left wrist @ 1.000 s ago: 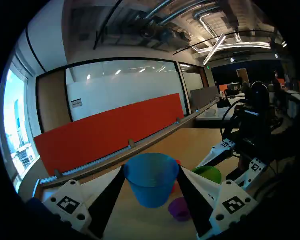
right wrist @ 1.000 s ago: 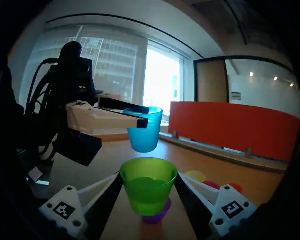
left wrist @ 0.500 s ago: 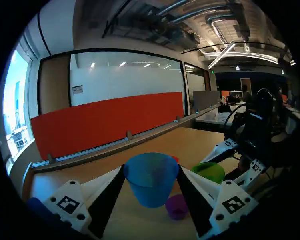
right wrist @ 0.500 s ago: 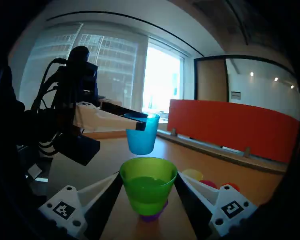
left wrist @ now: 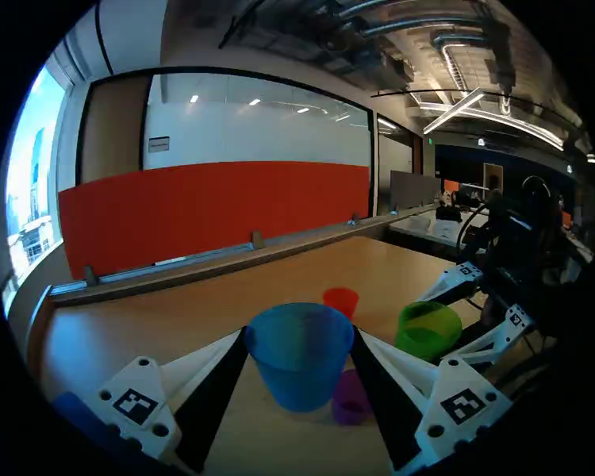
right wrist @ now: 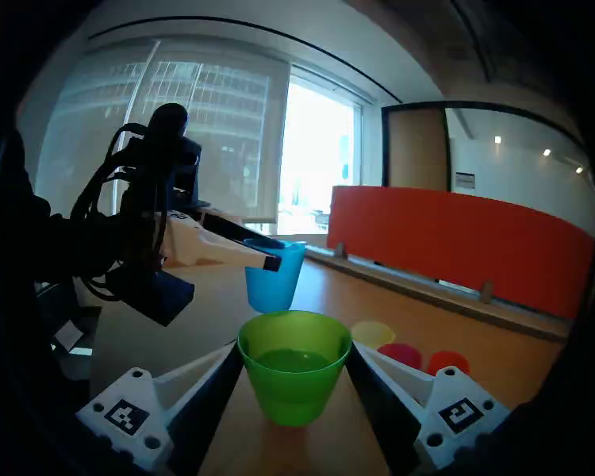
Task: Pour water
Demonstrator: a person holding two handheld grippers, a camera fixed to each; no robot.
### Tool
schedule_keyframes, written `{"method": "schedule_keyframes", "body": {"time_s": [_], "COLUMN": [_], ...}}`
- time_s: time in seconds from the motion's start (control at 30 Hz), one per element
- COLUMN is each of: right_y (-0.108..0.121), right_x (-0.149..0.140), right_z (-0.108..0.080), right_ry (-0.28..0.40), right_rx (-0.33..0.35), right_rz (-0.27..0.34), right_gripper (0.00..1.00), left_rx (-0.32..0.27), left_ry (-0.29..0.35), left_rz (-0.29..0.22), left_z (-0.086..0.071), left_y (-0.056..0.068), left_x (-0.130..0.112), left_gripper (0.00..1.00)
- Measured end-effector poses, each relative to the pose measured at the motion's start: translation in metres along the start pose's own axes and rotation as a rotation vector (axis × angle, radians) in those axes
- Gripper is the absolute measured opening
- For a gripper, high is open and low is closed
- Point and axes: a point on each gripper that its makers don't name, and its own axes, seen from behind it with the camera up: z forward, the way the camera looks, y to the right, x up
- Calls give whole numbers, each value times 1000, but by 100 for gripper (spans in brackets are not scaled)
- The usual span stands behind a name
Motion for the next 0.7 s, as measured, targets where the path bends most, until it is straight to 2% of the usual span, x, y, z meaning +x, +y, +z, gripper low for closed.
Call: {"method": "schedule_keyframes", "body": {"time_s": [0.37,0.7], "right_y": [3,6], "right_x": [-29,-53], "right_z": [-8,-15], "right_ry": [-79,-153], "right_rx": [19,37], "right_rz": [-4,-3], "right_gripper": [91,91], "left_rx": [-7,-22], "left_ry": [-89,-157], "left_rz": [3,11], "left_z": [12,19], "left_y": [-3,2], "left_x": [-42,-73], "left_gripper": [88,88]}}
